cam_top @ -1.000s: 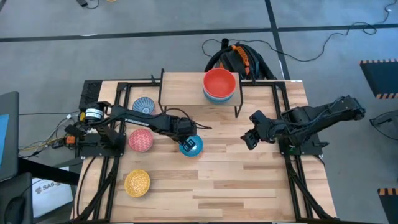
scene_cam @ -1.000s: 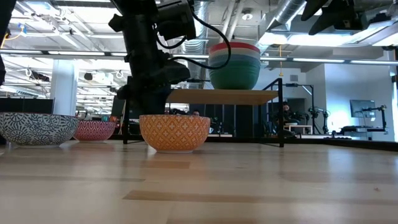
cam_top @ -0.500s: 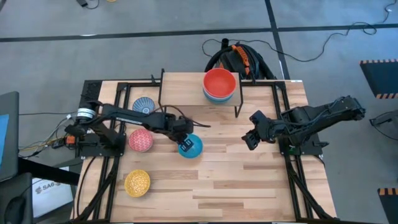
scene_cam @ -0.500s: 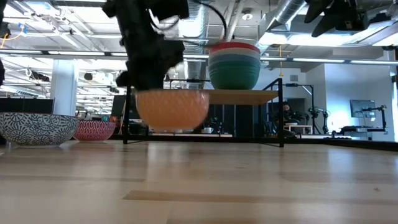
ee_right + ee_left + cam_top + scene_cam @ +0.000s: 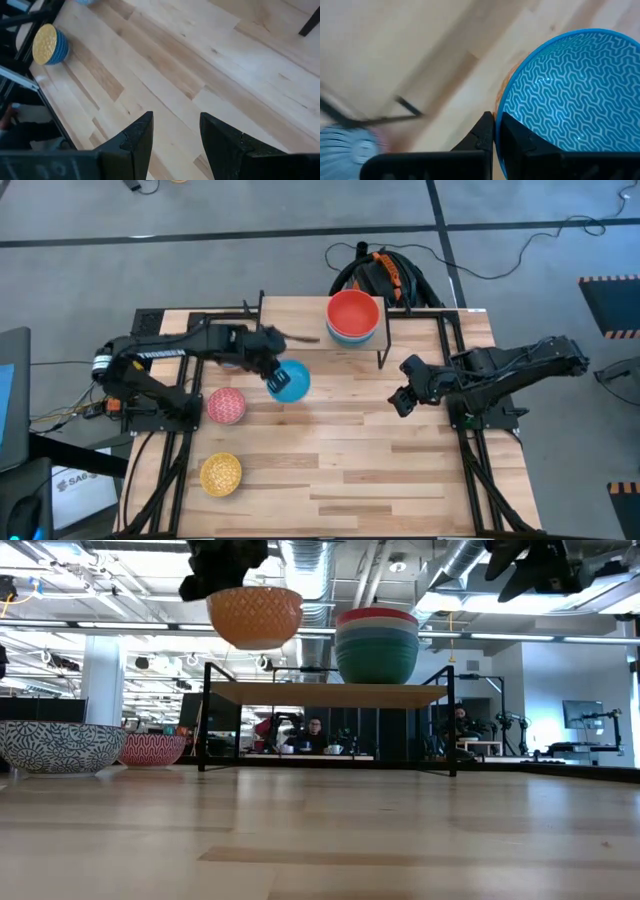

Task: Place and stack bowls onto a shelf
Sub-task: Put the light blue patterned bowl on the shelf

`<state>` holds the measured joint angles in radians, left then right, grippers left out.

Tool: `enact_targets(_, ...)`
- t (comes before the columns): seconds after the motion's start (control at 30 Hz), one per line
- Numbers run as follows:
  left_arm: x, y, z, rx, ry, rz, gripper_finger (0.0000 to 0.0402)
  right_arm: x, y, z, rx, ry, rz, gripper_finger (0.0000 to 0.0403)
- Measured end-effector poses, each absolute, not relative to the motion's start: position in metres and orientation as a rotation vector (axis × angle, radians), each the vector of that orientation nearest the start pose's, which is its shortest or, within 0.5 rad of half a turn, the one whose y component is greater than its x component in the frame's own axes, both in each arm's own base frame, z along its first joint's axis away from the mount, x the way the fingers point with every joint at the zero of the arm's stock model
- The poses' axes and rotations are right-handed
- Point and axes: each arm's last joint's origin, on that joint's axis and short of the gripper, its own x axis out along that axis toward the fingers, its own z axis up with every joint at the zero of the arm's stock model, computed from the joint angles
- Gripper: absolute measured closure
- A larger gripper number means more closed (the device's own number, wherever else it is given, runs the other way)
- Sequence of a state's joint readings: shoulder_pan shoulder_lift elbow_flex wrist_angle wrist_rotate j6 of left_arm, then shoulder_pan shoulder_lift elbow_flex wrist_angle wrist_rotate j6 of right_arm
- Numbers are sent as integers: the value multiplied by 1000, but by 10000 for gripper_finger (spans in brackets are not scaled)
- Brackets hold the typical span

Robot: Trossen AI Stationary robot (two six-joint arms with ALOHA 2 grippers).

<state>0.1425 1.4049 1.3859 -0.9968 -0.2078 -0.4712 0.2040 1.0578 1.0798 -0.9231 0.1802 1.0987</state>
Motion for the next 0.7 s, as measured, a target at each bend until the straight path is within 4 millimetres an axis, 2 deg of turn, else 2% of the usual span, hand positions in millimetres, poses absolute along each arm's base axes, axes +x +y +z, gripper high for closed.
enact_targets(0.27, 255, 96, 367, -319, 879, 649, 401, 196, 28, 327, 879, 734, -461, 216)
enact_targets(0.47, 246, 142, 382, -229, 714, 862, 401, 197, 20, 327, 895, 715, -494, 216)
enact_targets(0.57, 247, 166, 379, -228, 682, 871, 401, 199, 16, 328, 910, 685, -503, 216)
enact_targets(0.7, 249, 193, 360, -254, 763, 831, 401, 201, 11, 330, 927, 650, -514, 216)
